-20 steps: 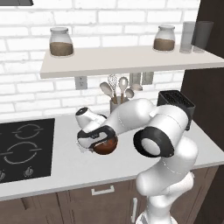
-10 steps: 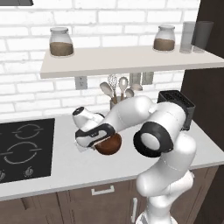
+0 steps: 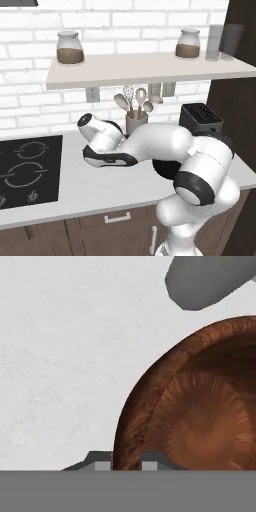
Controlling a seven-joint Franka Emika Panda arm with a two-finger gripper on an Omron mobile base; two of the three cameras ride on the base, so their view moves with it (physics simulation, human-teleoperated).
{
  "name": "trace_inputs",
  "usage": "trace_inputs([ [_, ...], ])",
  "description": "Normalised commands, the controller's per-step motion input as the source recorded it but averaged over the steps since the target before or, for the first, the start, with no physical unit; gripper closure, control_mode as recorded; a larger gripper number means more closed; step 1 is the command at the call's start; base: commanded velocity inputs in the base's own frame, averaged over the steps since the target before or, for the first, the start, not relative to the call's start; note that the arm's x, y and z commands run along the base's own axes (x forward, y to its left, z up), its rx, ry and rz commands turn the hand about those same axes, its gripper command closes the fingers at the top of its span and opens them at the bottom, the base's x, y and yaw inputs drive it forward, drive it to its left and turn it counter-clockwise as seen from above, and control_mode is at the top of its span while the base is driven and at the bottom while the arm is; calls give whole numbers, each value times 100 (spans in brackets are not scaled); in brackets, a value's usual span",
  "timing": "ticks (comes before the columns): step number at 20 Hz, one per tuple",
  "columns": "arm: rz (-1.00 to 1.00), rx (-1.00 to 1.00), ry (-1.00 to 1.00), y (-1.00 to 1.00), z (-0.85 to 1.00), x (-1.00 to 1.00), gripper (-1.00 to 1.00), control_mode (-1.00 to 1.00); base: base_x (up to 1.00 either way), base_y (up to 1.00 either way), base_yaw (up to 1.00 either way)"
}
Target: Pick up the bowls on the counter and stack them on top of one another in the open cabinet. Place the smaller bowl on top of the larger bowl.
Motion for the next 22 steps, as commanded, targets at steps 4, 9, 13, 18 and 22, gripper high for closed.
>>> trace_inputs([
  [4, -20, 0, -10, -67, 79, -15, 100, -100, 0, 0, 0],
  [9, -22, 1, 0, -98, 11, -7, 100, -100, 0, 0, 0],
  [13, -14, 2, 0, -100, 1, 0, 100, -100, 0, 0, 0],
  [18, 3, 1, 5, -67, -7, 15, 100, -100, 0, 0, 0],
  [22, 4, 0, 6, -42, -26, 21, 100, -100, 0, 0, 0],
])
